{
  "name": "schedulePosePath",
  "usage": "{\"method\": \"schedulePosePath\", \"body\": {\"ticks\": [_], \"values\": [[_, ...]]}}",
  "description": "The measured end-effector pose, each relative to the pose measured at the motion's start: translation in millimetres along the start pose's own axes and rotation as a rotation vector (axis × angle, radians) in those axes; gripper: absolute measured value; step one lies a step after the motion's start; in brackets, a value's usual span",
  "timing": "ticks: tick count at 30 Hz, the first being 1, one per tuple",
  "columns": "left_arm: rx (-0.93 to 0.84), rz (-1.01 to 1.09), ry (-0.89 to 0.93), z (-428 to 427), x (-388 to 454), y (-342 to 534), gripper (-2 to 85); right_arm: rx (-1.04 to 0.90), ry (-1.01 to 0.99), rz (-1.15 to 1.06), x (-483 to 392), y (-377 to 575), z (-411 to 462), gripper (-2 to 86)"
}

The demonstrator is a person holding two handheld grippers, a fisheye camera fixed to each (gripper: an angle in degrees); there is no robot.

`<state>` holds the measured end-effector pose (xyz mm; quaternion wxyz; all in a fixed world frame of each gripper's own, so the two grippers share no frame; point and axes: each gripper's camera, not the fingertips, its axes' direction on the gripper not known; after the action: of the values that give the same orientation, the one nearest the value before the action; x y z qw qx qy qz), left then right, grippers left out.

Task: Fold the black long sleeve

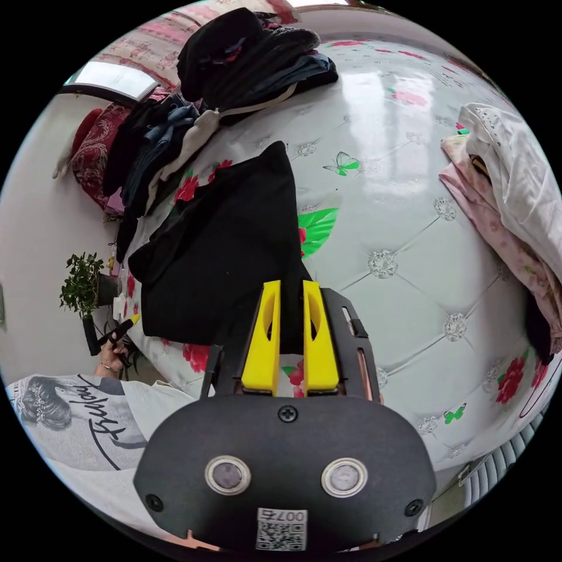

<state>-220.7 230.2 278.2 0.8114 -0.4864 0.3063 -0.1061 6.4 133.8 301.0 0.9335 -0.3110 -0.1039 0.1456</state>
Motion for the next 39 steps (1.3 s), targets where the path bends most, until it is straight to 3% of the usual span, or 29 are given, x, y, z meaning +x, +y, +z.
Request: {"method": "schedulePosePath", "body": {"ticks": [4,7,8,10,13,15,20,27,30,36,39], "values": [[0.033,0.257,-0.134,9.0,46.2,-80.4,14.6,-0.034,-0.014,0.009,10.3,-10.8,11.6,6.0],[-0.023,0.34,-0.129,38.3,57.7,-131.9,9.6,-0.029,-0.029,0.023,19.5,-8.8,15.9,6.2],[-0.034,0.323,-0.141,42.7,58.5,-149.2,3.3,-0.026,-0.035,0.029,21.9,-7.9,16.4,6.2],[0.005,0.26,-0.116,34.1,49.2,-170.6,0.9,-0.016,-0.051,0.052,31.2,-4.3,17.3,6.1],[0.08,-0.065,0.144,19.8,-17.7,-186.5,0.6,0.001,-0.046,0.057,39.4,1.1,18.4,6.1],[0.058,-0.255,0.145,27.7,-57.2,-172.6,2.3,0.018,-0.043,0.059,43.5,5.9,19.6,6.6],[0.099,-0.358,-0.024,-5.7,-72.7,-112.6,3.0,0.114,-0.044,0.169,66.2,38.6,10.4,7.9],[0.11,-0.259,0.056,-52.6,-32.3,-34.5,3.9,0.203,-0.361,0.57,132.0,122.2,26.3,9.5],[0.141,-0.293,0.161,-69.8,-26.3,0.7,4.9,0.237,-0.486,0.641,135.7,145.0,51.0,9.0],[0.146,-0.468,0.296,-92.2,-59.6,57.1,7.0,0.286,-0.591,0.627,114.4,117.0,86.8,5.5],[0.149,-0.504,0.326,-110.0,-74.6,79.6,7.5,0.319,-0.612,0.383,57.8,80.4,69.2,4.0]]}}
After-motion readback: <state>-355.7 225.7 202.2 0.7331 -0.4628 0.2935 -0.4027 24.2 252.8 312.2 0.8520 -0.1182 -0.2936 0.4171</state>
